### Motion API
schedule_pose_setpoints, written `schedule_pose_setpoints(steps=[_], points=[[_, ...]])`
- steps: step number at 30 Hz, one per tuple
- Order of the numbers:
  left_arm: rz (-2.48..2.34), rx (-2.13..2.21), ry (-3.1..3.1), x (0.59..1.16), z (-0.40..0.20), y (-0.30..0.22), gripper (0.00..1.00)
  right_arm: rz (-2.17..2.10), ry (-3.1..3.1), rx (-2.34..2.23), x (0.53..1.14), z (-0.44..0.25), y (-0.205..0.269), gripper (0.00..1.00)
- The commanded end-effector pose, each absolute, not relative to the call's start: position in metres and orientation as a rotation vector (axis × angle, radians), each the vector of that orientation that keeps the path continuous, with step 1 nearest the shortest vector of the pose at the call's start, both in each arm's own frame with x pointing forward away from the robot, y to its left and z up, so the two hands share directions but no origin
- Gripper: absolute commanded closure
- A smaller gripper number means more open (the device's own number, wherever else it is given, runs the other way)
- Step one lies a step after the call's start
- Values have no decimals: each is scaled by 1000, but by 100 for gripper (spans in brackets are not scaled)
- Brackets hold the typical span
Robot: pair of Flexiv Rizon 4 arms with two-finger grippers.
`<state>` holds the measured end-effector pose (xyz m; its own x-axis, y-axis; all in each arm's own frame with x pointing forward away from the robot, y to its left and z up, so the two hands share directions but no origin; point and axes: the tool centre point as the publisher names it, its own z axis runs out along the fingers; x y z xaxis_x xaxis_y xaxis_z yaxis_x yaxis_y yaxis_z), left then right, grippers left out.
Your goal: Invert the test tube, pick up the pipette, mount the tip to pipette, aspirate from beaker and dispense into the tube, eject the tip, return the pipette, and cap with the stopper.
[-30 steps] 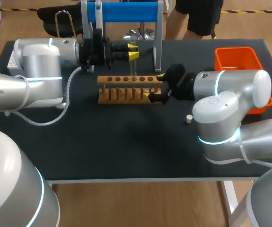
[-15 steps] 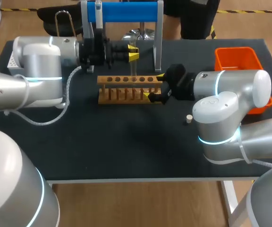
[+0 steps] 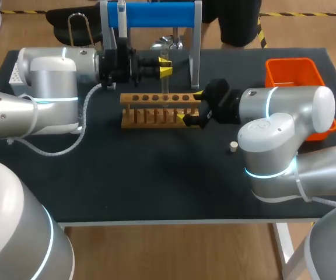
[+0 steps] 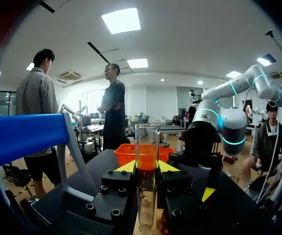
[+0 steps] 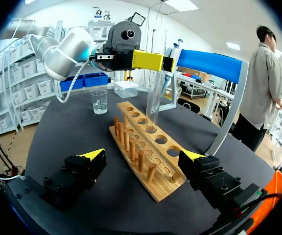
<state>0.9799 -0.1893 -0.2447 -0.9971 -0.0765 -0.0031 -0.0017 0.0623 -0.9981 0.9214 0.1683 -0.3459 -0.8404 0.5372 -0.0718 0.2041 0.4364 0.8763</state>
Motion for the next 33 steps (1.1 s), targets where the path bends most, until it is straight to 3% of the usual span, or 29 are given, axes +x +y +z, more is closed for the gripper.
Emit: schedule_pose_setpoints(steps=[1,33], points=[[-2115,-83,2246,981,-248,-190,100,1362,2356,635,921,-346,169,0],[-2105,-143,2203,982,-265,-194,100,1362,2356,635,921,-346,169,0]])
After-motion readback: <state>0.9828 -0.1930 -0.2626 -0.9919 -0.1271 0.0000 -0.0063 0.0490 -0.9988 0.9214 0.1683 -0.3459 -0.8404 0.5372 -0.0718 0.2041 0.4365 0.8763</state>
